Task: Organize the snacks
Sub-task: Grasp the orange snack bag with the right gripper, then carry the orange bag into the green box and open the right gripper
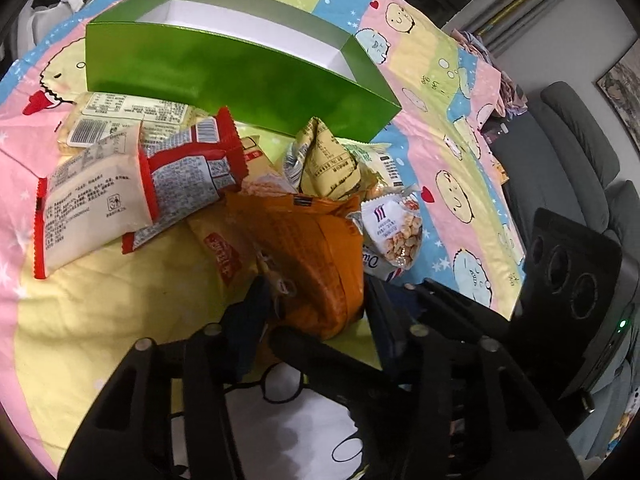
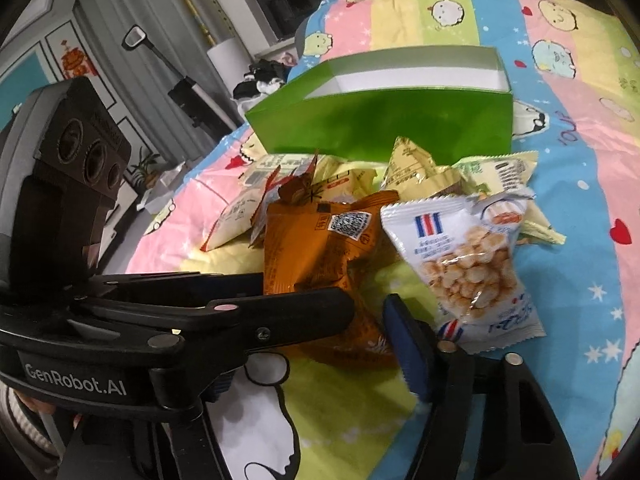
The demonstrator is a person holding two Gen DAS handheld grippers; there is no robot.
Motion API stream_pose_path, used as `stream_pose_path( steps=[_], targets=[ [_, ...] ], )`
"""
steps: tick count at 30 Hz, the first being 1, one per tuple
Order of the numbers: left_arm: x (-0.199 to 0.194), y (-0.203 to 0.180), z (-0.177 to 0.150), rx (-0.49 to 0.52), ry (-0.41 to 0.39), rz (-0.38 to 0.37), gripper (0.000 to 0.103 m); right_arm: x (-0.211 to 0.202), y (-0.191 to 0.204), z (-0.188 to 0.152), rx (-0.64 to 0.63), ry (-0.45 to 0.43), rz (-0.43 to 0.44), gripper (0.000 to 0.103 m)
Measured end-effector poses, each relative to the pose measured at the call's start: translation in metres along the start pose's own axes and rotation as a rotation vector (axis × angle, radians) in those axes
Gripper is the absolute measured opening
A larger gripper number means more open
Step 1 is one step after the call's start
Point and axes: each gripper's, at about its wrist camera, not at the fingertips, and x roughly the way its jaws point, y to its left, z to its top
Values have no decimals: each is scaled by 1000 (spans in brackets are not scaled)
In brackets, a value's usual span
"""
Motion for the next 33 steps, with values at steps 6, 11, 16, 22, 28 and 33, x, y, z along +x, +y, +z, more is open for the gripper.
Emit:
stream_pose_path(
  steps=[6, 11, 16, 22, 28, 33],
  targets=[
    [0, 5, 1, -23, 4, -20, 43, 2, 2, 1, -9, 8, 7, 51],
    [-11, 4, -2, -20, -8, -23, 42, -4, 10, 0, -33, -3, 17, 43],
    [-31, -5, 1, 4, -51, -40, 42, -20, 24, 6, -65, -41, 16, 43],
    [-52, -19, 23, 63, -132, -44, 42, -37, 33, 31, -117, -111, 8, 43],
    [-64, -29, 72, 108, -206, -43, 42, -42, 33, 76, -167, -188, -11, 43],
    [-58, -24, 113, 109, -228, -49, 42, -33, 22, 117, -170, -223, -26, 43]
  ],
)
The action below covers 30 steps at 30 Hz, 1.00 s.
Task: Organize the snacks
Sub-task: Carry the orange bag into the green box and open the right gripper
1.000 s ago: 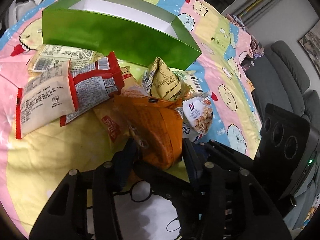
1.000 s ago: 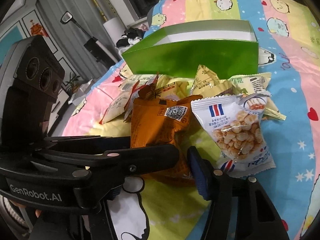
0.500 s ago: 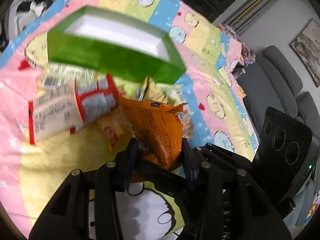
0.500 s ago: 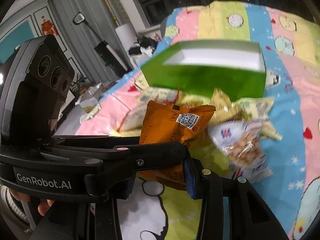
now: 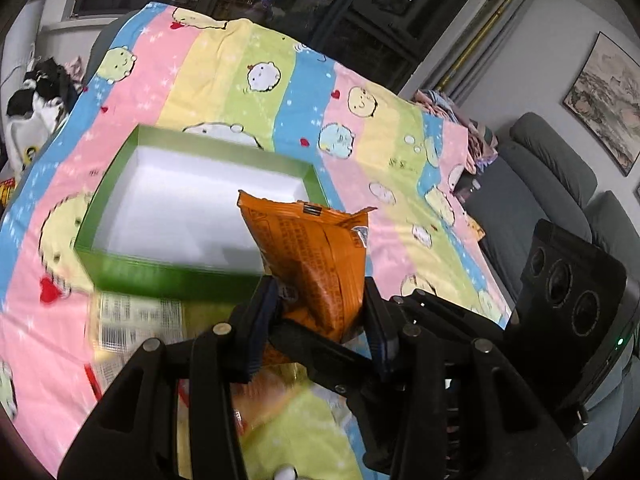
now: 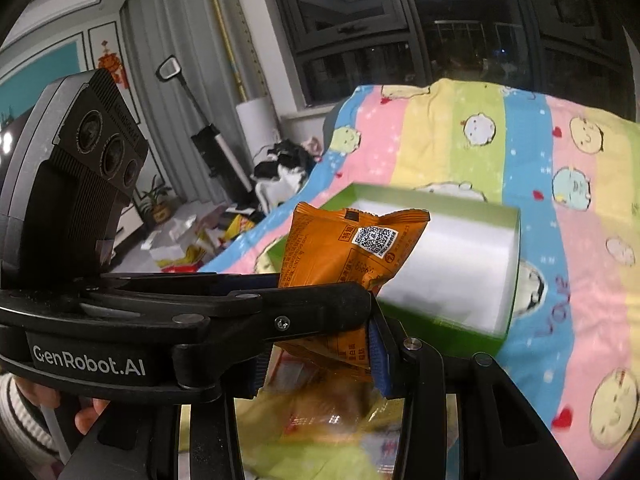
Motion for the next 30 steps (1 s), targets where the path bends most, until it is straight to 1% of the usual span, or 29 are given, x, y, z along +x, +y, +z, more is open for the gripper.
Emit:
stream_pose_path(
  steps=[5, 13, 14, 16, 17, 18, 20, 24, 30],
  targets=[
    [18, 22, 23, -46, 16, -10, 42, 25, -13, 16, -5, 11, -7, 43],
    [48, 51, 40, -98, 52, 24, 42, 65, -34, 25, 29, 51, 0, 43],
    [51, 54, 41, -103, 56, 30, 40, 68, -35, 25, 30, 55, -4, 43],
    [57, 58, 42, -112, 73, 40, 44, 76, -39, 26, 40, 61, -22, 43],
    [59, 59, 41, -108, 76, 59, 51, 80, -41, 25, 48, 68, -34, 46],
    [60, 59, 41, -103, 77, 83, 65, 82, -43, 25, 59, 74, -43, 49],
    [58, 64, 41, -109, 71, 115, 82, 82, -48, 24, 92, 74, -56, 58],
    [36, 78, 42, -143, 33, 126, 82, 65, -55, 21, 122, 42, -48, 60],
    [-10, 94, 30, -142, -20, 196, 83, 31, -59, 13, 153, 9, -45, 62]
  ],
)
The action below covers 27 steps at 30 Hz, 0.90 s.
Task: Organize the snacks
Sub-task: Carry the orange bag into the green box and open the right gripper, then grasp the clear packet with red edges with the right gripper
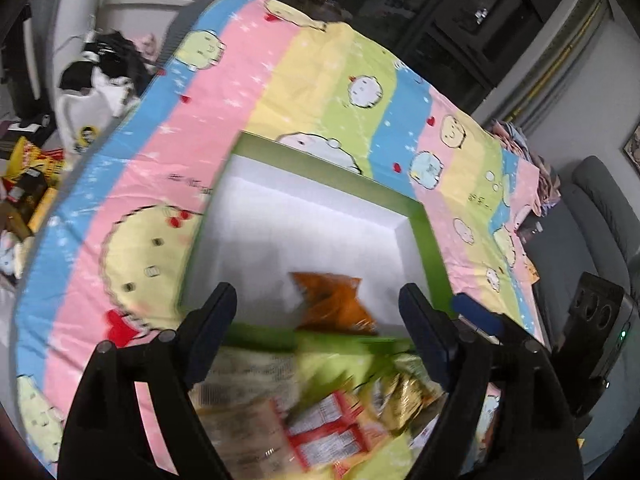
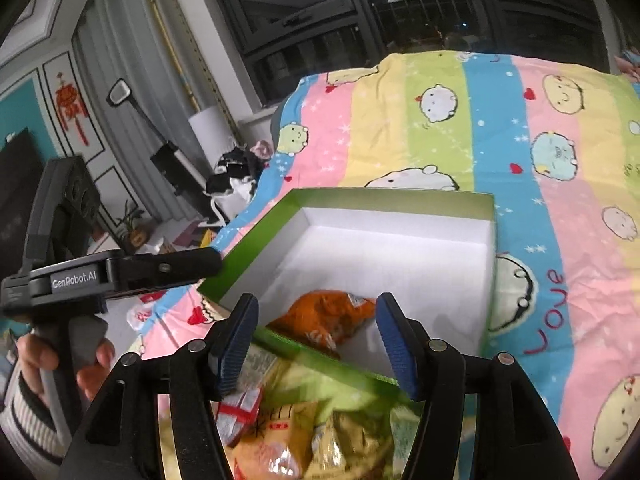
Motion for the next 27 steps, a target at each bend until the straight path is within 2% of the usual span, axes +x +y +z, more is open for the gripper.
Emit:
stream_pose_path(
  steps=[9, 16, 27],
  targets=[
    [-31, 31, -40, -72, 18, 40, 83, -31, 4, -27, 22, 10, -10, 62],
    [-32, 55, -79, -178, 79, 35, 83, -41, 25, -50, -2, 48, 40, 62],
    [-23, 70, -104, -293, 137, -54, 83, 7, 82, -82, -125, 230, 181, 62]
  ],
)
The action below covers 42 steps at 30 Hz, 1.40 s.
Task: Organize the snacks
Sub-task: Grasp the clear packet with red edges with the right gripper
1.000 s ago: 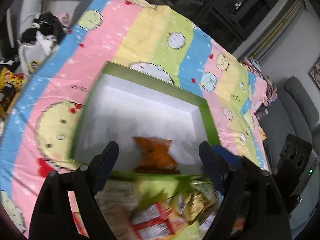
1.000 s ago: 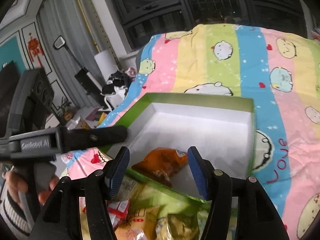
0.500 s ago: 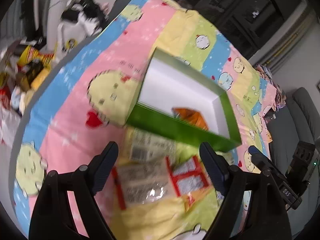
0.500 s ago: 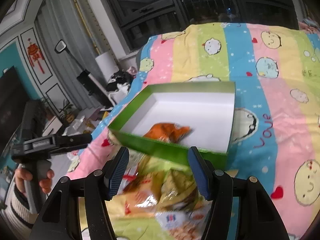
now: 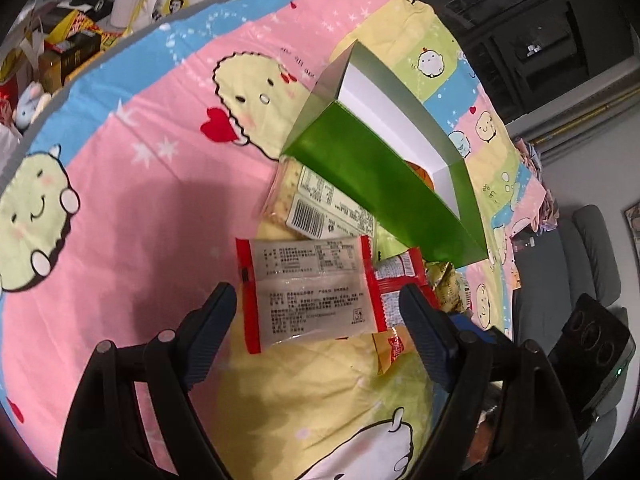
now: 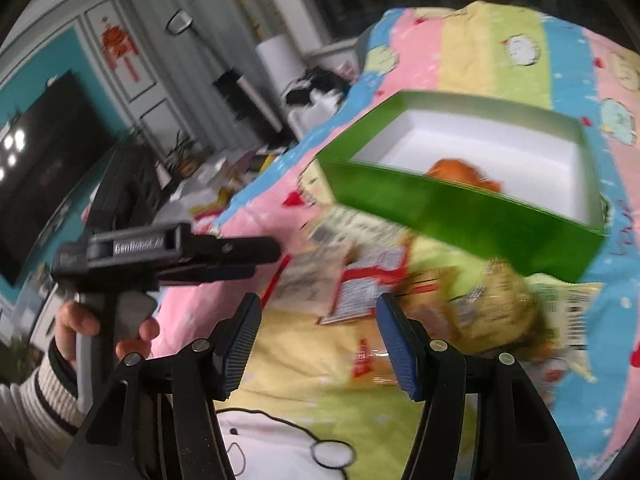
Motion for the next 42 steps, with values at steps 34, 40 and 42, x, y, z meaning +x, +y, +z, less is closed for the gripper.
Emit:
stream_pose_path(
  steps=[34, 40, 42],
  targets=[
    [11, 26, -8, 3, 25, 48, 29, 82, 16, 2, -41, 157, -83, 13],
    [6, 18, -14, 18, 14, 53, 27, 74, 20, -4, -47, 135, -90, 11],
    [2, 13, -17, 33, 5, 53, 26, 70, 19, -5, -32, 121, -83, 11]
  ],
)
